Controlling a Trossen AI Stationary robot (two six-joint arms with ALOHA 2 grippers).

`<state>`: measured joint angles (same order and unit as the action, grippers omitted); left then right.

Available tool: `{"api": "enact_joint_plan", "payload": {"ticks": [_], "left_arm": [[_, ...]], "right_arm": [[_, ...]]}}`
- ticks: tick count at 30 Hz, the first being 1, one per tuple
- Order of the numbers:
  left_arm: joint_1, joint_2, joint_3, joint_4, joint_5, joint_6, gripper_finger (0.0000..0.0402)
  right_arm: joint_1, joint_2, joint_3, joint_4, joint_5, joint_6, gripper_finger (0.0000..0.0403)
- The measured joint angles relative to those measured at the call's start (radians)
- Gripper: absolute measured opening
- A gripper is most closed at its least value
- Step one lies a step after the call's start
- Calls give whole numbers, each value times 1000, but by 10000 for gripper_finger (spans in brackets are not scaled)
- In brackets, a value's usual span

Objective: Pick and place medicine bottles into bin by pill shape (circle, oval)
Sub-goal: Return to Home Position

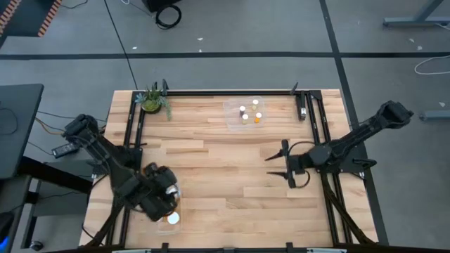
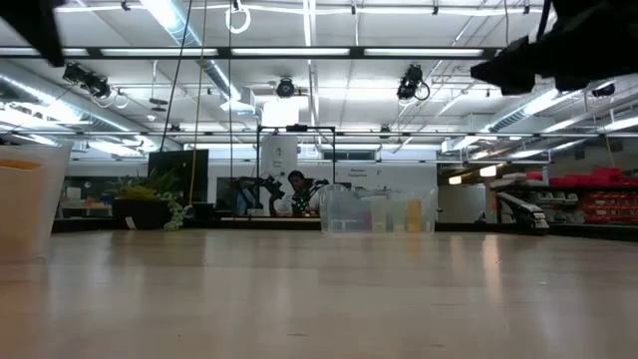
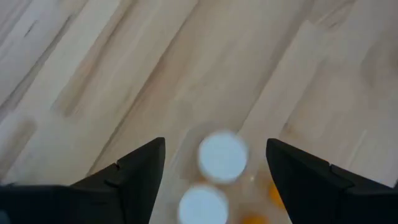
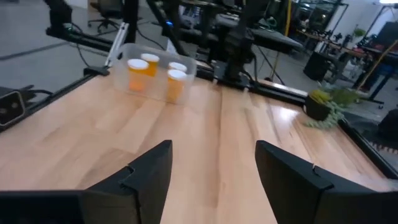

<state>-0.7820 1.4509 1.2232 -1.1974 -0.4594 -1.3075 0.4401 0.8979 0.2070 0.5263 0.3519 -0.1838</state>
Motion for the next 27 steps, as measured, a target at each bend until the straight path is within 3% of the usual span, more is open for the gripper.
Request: {"api": "enact_joint_plan", "payload": {"ticks": [8, 13, 21, 27], "left_arm": [[206, 0, 0, 315, -12, 527, 271], [309, -19, 0, 466, 27, 827, 239], [404, -138, -12, 474, 37, 1058, 178], [470, -338, -149, 603, 58, 1186, 117]], "right_arm": [[-211, -218, -107, 3, -255, 26, 213], [-310, -322, -148, -5, -331, 47, 203], [-424, -454, -166, -134, -419, 112, 192], [-459, -524, -166, -175, -439, 121, 175]]}}
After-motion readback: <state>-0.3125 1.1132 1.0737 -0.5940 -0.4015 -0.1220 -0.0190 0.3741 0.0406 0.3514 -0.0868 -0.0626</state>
